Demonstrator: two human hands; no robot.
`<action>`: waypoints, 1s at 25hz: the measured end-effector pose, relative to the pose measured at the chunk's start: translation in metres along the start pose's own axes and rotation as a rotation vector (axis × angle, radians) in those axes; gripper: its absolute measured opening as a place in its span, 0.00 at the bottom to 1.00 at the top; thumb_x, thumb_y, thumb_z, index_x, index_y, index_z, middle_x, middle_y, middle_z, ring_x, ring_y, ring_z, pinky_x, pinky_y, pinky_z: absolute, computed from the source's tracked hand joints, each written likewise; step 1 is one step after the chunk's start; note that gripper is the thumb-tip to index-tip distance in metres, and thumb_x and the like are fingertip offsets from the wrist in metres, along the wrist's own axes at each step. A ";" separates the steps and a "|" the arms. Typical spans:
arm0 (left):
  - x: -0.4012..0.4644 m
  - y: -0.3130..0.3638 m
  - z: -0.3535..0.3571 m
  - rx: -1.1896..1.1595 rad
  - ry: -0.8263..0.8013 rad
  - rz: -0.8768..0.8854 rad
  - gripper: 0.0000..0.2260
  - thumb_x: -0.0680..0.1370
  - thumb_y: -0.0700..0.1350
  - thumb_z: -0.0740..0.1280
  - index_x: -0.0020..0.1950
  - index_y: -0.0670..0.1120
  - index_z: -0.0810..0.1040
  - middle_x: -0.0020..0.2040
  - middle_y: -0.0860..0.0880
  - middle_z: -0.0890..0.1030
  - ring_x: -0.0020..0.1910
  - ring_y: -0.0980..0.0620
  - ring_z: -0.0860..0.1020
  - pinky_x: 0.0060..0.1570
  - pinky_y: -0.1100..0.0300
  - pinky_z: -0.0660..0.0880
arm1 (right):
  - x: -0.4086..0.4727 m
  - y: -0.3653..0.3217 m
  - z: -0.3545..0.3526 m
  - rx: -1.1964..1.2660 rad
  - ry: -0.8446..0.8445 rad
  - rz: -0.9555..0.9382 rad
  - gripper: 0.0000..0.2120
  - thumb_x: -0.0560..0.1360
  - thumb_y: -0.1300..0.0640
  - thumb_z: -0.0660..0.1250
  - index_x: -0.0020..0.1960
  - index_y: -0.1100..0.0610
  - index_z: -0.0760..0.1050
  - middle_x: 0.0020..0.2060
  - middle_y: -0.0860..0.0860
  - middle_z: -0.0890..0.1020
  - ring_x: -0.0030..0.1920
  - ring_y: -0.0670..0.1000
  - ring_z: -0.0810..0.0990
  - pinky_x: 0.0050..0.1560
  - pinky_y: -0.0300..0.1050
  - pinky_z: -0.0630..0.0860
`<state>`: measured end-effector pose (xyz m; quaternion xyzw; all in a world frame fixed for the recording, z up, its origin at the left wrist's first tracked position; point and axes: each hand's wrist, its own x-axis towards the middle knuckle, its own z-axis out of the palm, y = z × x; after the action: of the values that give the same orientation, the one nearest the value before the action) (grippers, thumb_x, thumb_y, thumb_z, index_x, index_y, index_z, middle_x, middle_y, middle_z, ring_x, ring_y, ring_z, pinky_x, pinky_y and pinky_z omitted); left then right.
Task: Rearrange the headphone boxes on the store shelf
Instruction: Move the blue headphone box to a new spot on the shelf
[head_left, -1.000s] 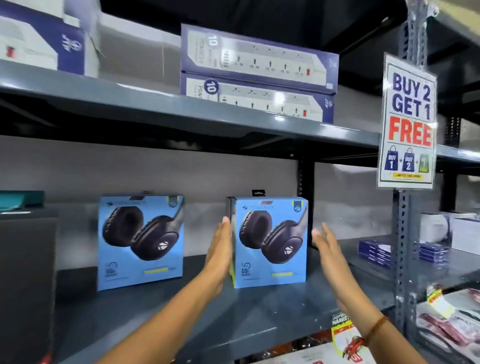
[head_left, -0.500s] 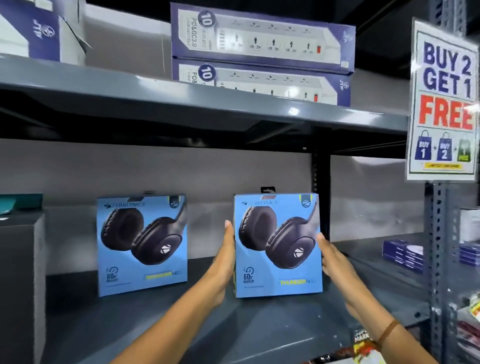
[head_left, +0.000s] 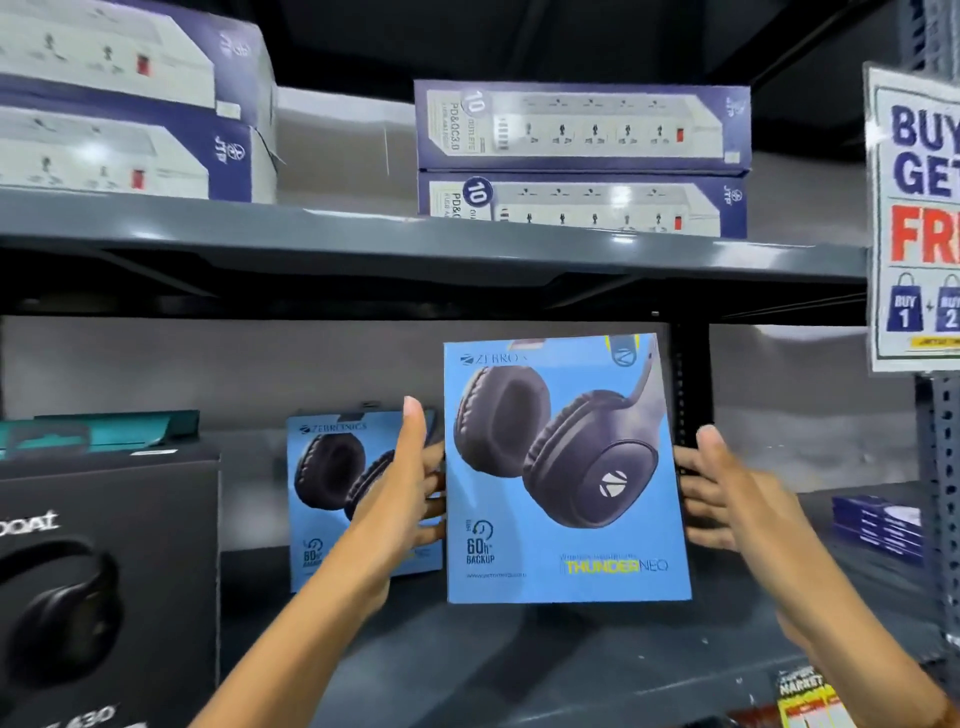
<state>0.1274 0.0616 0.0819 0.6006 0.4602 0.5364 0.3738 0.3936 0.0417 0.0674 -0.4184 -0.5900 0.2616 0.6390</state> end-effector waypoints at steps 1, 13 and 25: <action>-0.003 -0.004 -0.005 -0.004 0.012 -0.012 0.41 0.64 0.80 0.45 0.55 0.60 0.85 0.50 0.53 0.89 0.55 0.52 0.84 0.63 0.50 0.77 | -0.001 0.001 0.007 0.011 -0.010 0.003 0.28 0.61 0.24 0.57 0.46 0.41 0.81 0.38 0.35 0.87 0.45 0.35 0.84 0.43 0.40 0.78; 0.000 -0.067 -0.063 -0.264 0.413 -0.076 0.42 0.60 0.83 0.47 0.61 0.63 0.81 0.55 0.55 0.87 0.55 0.53 0.84 0.55 0.53 0.78 | 0.009 0.057 0.138 0.147 -0.429 0.126 0.22 0.63 0.20 0.60 0.57 0.20 0.69 0.63 0.21 0.70 0.74 0.38 0.62 0.77 0.54 0.58; 0.028 -0.098 -0.077 -0.203 0.559 -0.220 0.47 0.64 0.82 0.43 0.73 0.58 0.71 0.70 0.48 0.79 0.68 0.45 0.77 0.69 0.45 0.71 | 0.014 0.076 0.174 0.108 -0.593 0.235 0.25 0.65 0.24 0.58 0.61 0.18 0.57 0.63 0.20 0.64 0.71 0.39 0.64 0.77 0.52 0.58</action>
<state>0.0368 0.1141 0.0095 0.3361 0.5516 0.6802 0.3465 0.2389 0.1321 0.0026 -0.3548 -0.6834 0.4749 0.4262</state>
